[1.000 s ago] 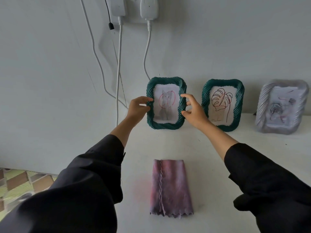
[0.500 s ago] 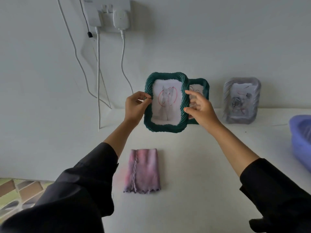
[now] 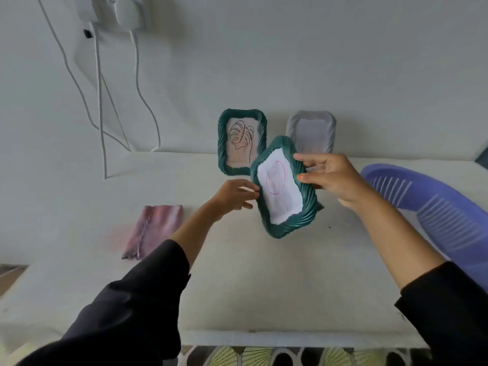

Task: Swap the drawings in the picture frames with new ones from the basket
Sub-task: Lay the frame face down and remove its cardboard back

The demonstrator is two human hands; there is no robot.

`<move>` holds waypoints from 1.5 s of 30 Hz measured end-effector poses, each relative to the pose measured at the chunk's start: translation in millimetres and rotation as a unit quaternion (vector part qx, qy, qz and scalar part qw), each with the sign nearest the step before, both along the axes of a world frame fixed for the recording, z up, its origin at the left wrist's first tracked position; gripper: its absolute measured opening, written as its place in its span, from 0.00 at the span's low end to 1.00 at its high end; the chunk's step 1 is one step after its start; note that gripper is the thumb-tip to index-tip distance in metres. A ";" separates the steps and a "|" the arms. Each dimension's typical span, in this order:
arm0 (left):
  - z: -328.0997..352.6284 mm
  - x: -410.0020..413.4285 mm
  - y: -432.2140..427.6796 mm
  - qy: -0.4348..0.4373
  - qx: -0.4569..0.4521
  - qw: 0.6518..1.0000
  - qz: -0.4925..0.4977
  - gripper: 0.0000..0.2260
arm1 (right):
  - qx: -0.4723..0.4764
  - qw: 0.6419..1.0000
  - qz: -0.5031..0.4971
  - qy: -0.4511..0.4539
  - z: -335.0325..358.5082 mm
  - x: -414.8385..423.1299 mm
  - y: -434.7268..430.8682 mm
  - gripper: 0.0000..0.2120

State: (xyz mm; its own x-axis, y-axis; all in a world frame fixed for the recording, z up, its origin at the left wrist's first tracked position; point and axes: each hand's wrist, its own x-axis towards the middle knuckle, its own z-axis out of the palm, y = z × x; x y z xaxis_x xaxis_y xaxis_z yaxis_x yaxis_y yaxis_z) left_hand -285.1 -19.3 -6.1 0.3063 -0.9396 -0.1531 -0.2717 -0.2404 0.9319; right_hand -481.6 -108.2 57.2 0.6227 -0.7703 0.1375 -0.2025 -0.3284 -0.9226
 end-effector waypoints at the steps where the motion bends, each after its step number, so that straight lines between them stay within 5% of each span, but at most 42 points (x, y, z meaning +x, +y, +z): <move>1: 1.9 -9.7 -1.1 0.006 0.029 1.000 -0.007 0.02 | -0.012 1.000 0.004 0.022 4.5 -2.0 1.3 0.25; 7: 31.0 -46.3 -10.1 0.147 -0.032 0.985 0.081 0.15 | -0.102 0.979 0.046 0.169 12.1 12.2 16.6 0.24; 11: 39.4 -53.7 -11.6 0.186 -0.025 0.976 0.110 0.16 | -0.102 0.978 0.089 0.156 5.9 23.6 27.2 0.16; 18: 4.6 -38.6 -4.4 0.105 0.004 0.980 0.171 0.25 | -0.108 0.983 0.023 0.149 -16.7 11.7 4.4 0.09; 26: -38.3 -54.2 3.2 -0.056 0.013 0.975 0.215 0.19 | -0.082 0.963 0.052 0.253 -88.1 2.0 12.1 0.17; 34: -41.5 -35.8 3.1 -0.231 0.138 0.953 0.136 0.23 | -0.022 0.974 0.064 0.218 -91.9 2.8 -8.0 0.12; 39: -40.6 -13.1 -15.4 -0.261 0.070 0.957 0.108 0.16 | -0.103 0.967 -0.034 0.231 -92.6 14.8 -41.1 0.11; 45: -36.2 -5.3 -32.3 -0.263 0.054 0.962 0.056 0.10 | -0.134 0.956 -0.028 0.260 -105.8 22.8 -61.1 0.06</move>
